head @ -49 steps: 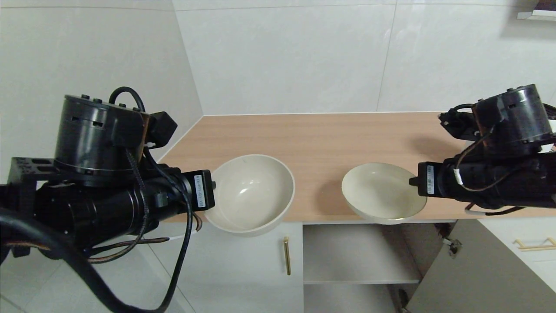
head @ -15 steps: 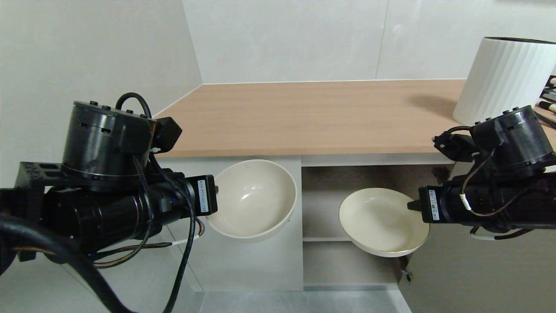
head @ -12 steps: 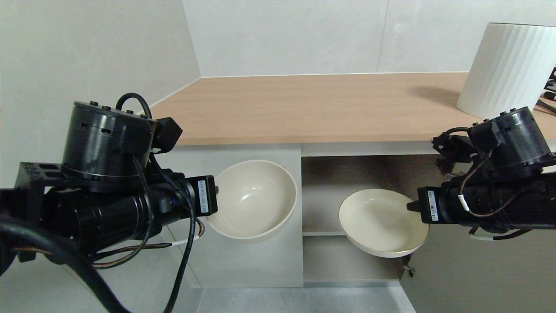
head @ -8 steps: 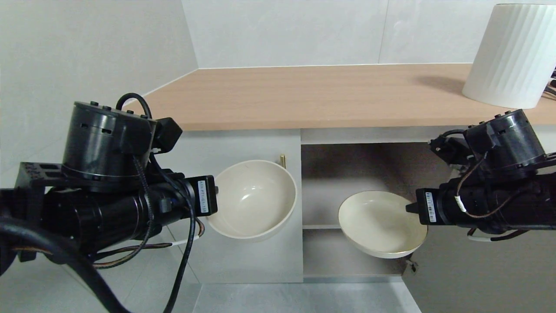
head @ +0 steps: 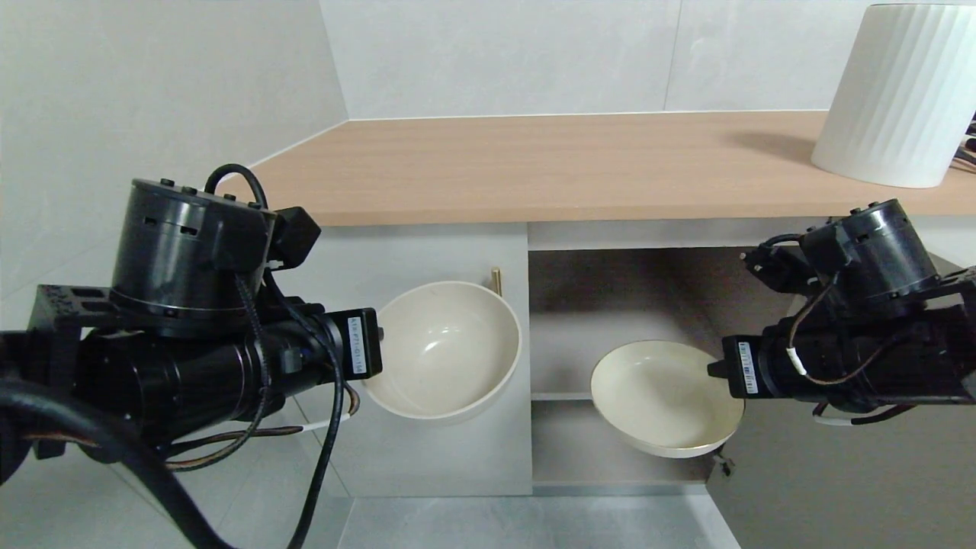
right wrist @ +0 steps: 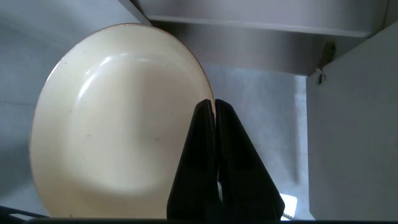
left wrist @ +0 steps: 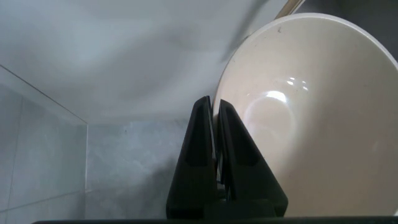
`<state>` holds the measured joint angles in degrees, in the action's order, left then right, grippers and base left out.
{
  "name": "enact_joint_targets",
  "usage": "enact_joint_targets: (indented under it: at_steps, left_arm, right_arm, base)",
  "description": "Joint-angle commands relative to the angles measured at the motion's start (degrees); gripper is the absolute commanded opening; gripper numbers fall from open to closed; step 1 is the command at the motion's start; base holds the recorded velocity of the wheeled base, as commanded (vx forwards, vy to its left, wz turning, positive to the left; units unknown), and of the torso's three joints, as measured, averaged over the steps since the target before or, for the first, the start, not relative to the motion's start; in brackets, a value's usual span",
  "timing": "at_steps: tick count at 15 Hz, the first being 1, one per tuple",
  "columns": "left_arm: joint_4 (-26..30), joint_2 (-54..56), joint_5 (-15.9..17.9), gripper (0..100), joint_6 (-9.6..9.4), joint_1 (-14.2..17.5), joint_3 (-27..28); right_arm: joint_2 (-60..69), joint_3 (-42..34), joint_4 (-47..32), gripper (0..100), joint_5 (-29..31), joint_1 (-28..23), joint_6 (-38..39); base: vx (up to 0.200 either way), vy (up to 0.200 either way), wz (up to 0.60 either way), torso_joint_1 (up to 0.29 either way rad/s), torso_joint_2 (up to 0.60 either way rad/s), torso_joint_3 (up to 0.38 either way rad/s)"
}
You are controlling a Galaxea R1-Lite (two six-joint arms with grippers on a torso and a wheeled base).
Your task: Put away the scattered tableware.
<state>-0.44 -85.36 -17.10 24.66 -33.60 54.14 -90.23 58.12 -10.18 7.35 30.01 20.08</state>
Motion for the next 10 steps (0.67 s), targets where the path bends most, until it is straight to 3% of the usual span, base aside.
enact_joint_targets:
  at_steps: [1,4,10]
  left_arm:
    - [0.00,-0.42,-0.04,0,0.04,0.02,0.00]
    - [0.00,-0.69,-0.04,0,0.04,-0.42,-0.09]
    - [0.00,-1.21,-0.04,0,0.04,-1.03,-0.61]
  right_arm:
    - [-5.13,-0.12,-0.02,0,0.47,1.01,-1.62]
    - [-14.27,0.06,2.01,0,2.93,1.10,-1.45]
    - [-29.47,0.15,20.99,0,4.60,-0.04,3.13]
  base:
    - [0.000,0.000,0.00,0.000,0.00,0.000]
    - [0.000,0.000,0.00,0.000,0.00,0.000]
    - [0.000,0.000,0.00,0.000,0.00,0.000]
